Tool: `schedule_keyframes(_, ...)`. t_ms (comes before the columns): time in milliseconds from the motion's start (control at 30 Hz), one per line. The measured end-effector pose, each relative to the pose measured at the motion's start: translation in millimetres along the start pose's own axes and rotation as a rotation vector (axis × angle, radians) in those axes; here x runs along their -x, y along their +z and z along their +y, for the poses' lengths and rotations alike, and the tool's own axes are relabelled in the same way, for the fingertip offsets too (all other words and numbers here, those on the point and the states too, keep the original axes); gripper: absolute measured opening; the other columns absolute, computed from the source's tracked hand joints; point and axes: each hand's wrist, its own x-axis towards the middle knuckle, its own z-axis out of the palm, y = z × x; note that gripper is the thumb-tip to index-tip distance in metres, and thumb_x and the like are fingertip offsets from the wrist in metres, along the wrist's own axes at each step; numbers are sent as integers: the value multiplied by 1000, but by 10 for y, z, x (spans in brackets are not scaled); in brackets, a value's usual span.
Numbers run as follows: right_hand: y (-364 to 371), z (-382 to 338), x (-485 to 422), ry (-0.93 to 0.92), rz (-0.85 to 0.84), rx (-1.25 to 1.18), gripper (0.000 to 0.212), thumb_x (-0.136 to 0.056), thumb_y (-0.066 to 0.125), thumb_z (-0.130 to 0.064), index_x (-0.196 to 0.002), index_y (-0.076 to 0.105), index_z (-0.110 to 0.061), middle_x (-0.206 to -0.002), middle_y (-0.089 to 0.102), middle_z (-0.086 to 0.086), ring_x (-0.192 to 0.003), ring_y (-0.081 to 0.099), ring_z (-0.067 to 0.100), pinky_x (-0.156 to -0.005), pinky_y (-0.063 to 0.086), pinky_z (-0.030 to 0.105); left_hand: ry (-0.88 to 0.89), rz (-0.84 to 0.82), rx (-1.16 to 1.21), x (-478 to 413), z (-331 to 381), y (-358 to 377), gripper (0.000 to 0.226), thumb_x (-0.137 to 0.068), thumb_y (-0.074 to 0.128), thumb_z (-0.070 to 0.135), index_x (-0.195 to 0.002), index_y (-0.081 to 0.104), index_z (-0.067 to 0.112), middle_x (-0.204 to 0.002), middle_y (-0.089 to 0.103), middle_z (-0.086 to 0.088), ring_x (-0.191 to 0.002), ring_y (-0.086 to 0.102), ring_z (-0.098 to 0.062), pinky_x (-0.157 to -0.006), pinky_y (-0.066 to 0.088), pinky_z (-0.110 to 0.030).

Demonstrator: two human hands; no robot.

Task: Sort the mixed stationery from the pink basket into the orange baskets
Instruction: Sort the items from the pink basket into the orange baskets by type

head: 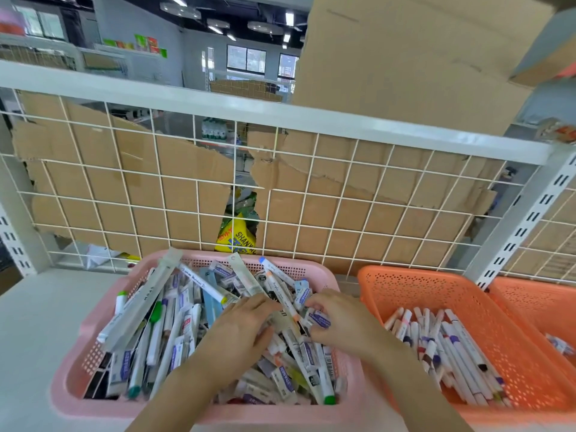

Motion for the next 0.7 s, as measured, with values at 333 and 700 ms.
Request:
schedule_keyframes(333, -23, 182, 244, 68, 172, -142, 44, -82, 62, -26, -125, 55, -25, -105, 48, -16, -96, 49, 1, -84, 36, 12, 324, -473, -43, -129, 217, -111, 71, -81, 67, 38, -141, 30, 44, -149, 25, 24, -137, 14, 2, -113, 8, -24)
schedule_keyframes(700, 13, 216, 380, 95, 213, -196, 40, -81, 66, -22, -121, 58, -23, -106, 55, -10, -97, 54, 5, -87, 41, 17, 426, -328, -117, -73, 267, -129, 46, -80, 57, 54, -122, 51, 34, -115, 46, 11, -101, 32, 2, -85, 19, -10)
